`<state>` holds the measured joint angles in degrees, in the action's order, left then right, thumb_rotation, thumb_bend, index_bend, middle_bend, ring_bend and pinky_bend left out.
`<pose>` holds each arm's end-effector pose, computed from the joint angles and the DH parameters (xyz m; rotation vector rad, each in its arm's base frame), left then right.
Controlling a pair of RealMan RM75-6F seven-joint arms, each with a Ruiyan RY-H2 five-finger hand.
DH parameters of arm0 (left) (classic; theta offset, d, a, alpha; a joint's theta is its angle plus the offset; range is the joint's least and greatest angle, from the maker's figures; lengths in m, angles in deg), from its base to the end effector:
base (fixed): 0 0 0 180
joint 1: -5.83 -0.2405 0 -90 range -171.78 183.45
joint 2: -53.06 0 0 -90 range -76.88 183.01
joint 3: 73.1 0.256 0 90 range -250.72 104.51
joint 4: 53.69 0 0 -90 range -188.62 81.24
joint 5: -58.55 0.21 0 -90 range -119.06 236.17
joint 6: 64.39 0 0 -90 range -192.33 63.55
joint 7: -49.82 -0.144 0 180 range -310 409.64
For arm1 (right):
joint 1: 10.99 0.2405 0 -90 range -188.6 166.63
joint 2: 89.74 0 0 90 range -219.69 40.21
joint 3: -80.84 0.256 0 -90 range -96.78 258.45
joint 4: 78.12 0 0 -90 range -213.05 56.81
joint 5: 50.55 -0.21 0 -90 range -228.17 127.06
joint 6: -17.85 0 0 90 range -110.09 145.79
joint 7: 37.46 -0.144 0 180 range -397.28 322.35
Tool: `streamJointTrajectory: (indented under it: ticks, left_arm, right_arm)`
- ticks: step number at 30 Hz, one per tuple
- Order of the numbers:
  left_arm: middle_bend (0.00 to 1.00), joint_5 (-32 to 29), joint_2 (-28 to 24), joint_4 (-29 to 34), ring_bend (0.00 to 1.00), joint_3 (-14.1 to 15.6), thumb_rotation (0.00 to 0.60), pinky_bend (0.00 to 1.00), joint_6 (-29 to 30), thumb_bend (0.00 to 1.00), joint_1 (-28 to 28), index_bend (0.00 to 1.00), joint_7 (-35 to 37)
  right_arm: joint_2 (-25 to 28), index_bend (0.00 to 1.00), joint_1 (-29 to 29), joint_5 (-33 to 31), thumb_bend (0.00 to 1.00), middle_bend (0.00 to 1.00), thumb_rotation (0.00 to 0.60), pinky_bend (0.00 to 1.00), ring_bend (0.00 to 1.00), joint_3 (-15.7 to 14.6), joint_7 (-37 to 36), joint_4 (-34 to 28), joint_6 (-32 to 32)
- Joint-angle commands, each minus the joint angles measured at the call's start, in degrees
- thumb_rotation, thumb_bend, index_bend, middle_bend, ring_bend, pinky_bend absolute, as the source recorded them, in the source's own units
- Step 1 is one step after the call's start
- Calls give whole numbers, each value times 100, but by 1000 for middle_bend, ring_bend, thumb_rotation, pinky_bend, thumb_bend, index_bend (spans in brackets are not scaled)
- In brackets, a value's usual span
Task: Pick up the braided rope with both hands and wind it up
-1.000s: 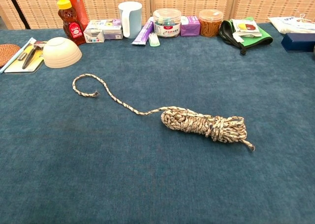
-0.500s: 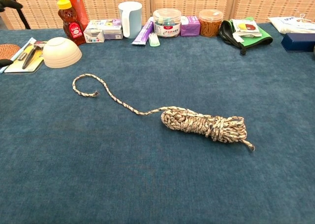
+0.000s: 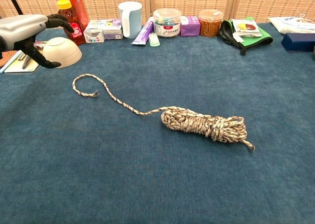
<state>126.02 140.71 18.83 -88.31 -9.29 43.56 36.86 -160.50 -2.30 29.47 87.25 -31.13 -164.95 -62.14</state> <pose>-0.2062 0.3806 0.0292 -1.6580 -0.8967 -0.9016 -0.3195 -0.2156 0.1330 1.3708 -0.8718 0.8260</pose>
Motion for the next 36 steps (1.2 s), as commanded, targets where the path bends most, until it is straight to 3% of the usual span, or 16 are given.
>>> streamJointTrajectory:
  ticks: [1, 23, 36]
  left_arm:
    - [0, -320, 383, -464, 0, -83, 600, 0, -287, 240, 291, 207, -197]
    - [0, -1034, 1436, -1643, 0, -122, 600, 0, -930, 293, 1036, 419, -721]
    - [0, -1142, 1680, -1789, 0, -136, 600, 0, -884, 333, 1200, 483, -807]
  right_arm:
    - [-11, 0, 11, -27, 0, 0, 600, 0, 0, 7, 0, 12, 25]
    - [-60, 0, 87, -212, 0, 0, 600, 0, 0, 24, -16, 71, 251]
    - [-15, 0, 92, -274, 0, 0, 600, 0, 0, 45, -143, 78, 294]
